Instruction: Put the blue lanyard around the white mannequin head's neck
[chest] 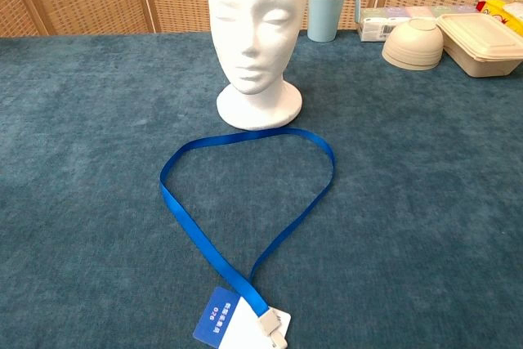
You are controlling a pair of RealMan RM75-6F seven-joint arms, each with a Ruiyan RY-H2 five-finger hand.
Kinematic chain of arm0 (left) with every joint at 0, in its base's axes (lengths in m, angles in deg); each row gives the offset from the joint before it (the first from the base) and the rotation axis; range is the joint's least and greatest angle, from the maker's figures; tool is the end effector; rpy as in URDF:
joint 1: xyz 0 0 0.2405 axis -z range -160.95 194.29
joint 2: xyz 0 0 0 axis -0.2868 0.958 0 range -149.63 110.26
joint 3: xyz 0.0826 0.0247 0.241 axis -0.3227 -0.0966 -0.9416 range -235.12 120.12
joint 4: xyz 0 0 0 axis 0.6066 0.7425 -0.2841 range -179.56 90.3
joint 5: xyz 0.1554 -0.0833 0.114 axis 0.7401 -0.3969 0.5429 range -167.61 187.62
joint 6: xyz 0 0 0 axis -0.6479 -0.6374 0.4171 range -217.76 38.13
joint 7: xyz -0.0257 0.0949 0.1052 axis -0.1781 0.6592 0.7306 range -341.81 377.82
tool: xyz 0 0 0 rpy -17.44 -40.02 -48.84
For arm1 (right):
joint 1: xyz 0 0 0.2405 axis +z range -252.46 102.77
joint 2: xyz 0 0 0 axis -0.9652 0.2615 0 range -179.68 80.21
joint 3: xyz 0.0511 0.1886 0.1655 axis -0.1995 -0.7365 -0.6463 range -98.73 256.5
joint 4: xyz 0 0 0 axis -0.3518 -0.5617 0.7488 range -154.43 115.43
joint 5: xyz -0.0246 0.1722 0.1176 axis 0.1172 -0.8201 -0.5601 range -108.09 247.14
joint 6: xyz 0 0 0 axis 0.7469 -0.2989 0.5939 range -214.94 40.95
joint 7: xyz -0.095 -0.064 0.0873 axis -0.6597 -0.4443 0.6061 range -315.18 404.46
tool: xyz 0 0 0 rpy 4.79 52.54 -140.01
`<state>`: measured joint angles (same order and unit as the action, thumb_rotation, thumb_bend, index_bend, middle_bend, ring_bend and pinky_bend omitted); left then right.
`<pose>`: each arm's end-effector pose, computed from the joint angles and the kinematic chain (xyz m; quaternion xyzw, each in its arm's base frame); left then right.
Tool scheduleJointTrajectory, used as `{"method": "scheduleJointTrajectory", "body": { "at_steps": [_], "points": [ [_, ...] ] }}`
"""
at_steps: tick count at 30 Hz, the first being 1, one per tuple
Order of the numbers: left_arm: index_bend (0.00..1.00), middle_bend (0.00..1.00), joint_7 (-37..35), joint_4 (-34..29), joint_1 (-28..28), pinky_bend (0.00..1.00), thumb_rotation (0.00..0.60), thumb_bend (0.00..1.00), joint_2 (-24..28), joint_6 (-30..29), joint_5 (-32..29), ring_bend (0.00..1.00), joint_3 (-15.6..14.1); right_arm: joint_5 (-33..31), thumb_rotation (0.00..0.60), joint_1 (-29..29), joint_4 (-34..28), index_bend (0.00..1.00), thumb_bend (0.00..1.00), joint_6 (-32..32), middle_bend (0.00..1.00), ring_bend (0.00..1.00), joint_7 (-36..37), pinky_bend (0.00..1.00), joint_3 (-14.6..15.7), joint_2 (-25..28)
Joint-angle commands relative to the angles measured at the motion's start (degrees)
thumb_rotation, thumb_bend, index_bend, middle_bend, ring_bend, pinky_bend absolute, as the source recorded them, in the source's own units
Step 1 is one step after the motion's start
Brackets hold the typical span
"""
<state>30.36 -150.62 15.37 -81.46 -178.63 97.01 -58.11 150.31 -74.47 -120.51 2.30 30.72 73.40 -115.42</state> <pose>-0.2819 0.1352 0.1537 -0.5840 -0.4101 -0.3536 0.6047 -0.2975 -0.1638 0.1585 0.5455 -0.3833 0.3562 0.6547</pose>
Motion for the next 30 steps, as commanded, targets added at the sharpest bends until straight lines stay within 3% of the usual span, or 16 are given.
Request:
{"method": "scheduleJointTrajectory", "body": {
  "at_steps": [1,19,22,27,30],
  "points": [
    [0.56,0.51,0.18,-0.18,0.21,0.22,0.041,0.07,-0.07,0.37,0.02,0.38,-0.02,-0.24,0.179,-0.03,0.2,0.35,0.36,-0.07,0.46,0.44,0.14,0.42,-0.08,-0.12],
    [0.56,0.51,-0.41,-0.33,0.12,0.22,0.04,0.07,0.61,-0.03,0.54,0.38,0.01,3.43,0.181,4.85,-0.24,0.37,0.36,-5.63,0.5,0.49,7.2,0.46,-1.13,-0.5],
    [0.56,0.51,-0.46,-0.21,0.32,0.22,0.04,0.07,0.57,0.32,0.17,0.38,0.17,2.84,0.181,6.58,-0.14,0.39,0.36,-7.28,0.55,0.58,6.65,0.56,-2.09,-1.5],
    [0.56,0.51,-0.34,0.09,0.96,0.22,0.039,0.07,0.51,1.18,-0.61,0.38,0.7,0.67,0.181,9.93,1.32,0.42,0.35,-9.66,0.76,0.87,3.07,0.91,-4.32,-5.41],
    [0.56,0.51,0.07,0.29,1.57,0.22,0.041,0.07,0.53,2.04,-1.14,0.38,1.04,-0.7,0.18,12.16,3.25,0.45,0.35,-10.41,0.87,0.99,-2.92,0.99,-5.55,-8.82]
  ]
}}
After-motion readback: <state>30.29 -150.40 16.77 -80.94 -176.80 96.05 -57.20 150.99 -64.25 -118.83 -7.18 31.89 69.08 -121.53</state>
